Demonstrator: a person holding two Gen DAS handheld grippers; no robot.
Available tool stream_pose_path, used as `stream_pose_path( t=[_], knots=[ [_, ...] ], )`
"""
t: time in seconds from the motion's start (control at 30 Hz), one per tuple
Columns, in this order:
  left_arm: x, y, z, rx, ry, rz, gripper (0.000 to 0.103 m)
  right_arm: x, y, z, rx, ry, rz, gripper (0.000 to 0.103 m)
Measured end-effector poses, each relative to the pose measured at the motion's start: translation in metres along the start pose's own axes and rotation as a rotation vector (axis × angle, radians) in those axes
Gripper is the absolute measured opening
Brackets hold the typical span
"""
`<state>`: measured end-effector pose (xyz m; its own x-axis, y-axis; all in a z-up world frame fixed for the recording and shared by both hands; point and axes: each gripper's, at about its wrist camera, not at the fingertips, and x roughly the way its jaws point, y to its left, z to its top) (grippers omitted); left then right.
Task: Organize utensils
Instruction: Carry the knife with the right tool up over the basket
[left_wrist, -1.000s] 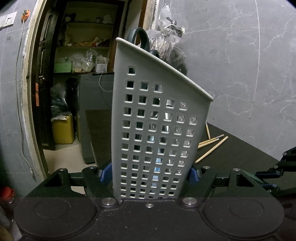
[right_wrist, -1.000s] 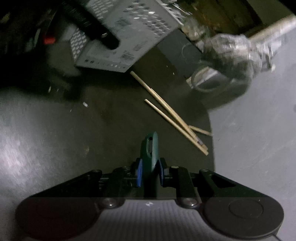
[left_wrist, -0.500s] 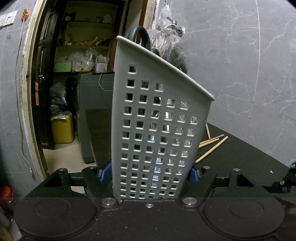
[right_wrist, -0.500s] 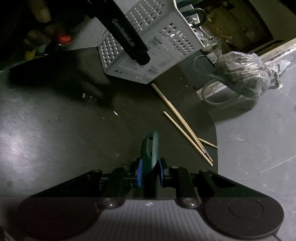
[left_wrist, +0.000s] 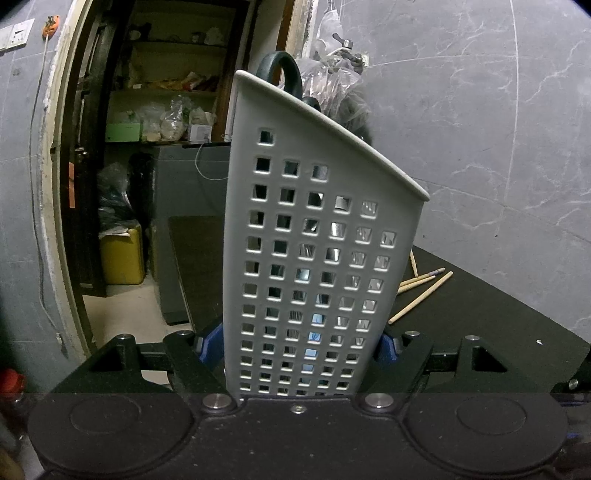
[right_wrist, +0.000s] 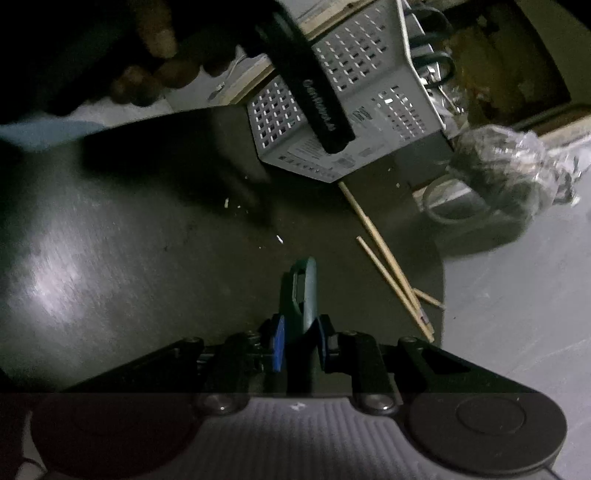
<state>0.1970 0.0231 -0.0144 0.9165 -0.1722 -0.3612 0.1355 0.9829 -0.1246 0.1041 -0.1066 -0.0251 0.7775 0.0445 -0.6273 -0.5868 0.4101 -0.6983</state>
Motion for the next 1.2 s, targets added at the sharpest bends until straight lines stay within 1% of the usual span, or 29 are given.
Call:
stream_pose_path(
  t=[0.07, 0.1, 0.17, 0.23, 0.27, 0.3, 0.43, 0.57, 0.6, 0.83, 0.9, 1.0, 1.07, 1.17, 1.2],
  knots=[
    [0.001, 0.001, -0.001, -0.002, 0.0, -0.004, 0.078, -0.002, -0.006, 0.002, 0.041, 0.005, 0.037, 0.02],
    [0.002, 0.001, -0.001, -0.003, 0.0, -0.004, 0.078, -0.004, -0.004, 0.002, 0.04, 0.005, 0.037, 0.02],
    [0.003, 0.003, -0.001, -0.006, 0.0, -0.006, 0.079, -0.007, 0.006, 0.001, -0.013, -0.004, 0.003, 0.02],
    [0.004, 0.003, -0.001, -0.01, 0.001, -0.01, 0.079, -0.01, 0.024, 0.0, -0.118, -0.019, -0.059, 0.02],
    [0.003, 0.005, -0.002, -0.012, 0.001, -0.012, 0.079, -0.011, 0.03, -0.001, -0.143, -0.024, -0.074, 0.021],
    [0.003, 0.005, -0.002, -0.013, 0.001, -0.014, 0.079, -0.011, 0.032, 0.0, -0.155, -0.02, -0.079, 0.021],
    [0.003, 0.006, -0.002, -0.014, 0.001, -0.015, 0.079, -0.012, 0.031, 0.003, -0.138, 0.004, -0.06, 0.021],
    [0.004, 0.006, -0.003, -0.015, 0.0, -0.02, 0.079, -0.012, 0.023, 0.009, -0.095, 0.017, -0.014, 0.021],
    [0.004, 0.006, -0.003, -0.015, 0.0, -0.021, 0.079, -0.013, 0.022, 0.01, -0.085, 0.018, 0.001, 0.018],
    [0.005, 0.006, -0.004, -0.018, 0.001, -0.023, 0.079, -0.013, 0.002, 0.014, 0.009, 0.041, 0.105, 0.018],
    [0.005, 0.007, -0.003, -0.017, 0.001, -0.024, 0.079, -0.01, -0.009, 0.015, 0.035, 0.053, 0.154, 0.018],
    [0.004, 0.008, -0.003, -0.016, 0.002, -0.023, 0.079, -0.004, -0.029, 0.018, 0.076, 0.076, 0.264, 0.016],
    [0.005, 0.007, -0.004, -0.016, 0.003, -0.02, 0.079, 0.0, -0.038, 0.021, 0.078, 0.089, 0.319, 0.016],
    [0.003, 0.006, -0.003, -0.013, 0.004, -0.014, 0.079, 0.005, -0.046, 0.023, 0.051, 0.103, 0.368, 0.016],
    [0.003, 0.006, -0.003, -0.013, 0.005, -0.014, 0.078, 0.007, -0.05, 0.024, 0.059, 0.108, 0.382, 0.016]
  ],
)
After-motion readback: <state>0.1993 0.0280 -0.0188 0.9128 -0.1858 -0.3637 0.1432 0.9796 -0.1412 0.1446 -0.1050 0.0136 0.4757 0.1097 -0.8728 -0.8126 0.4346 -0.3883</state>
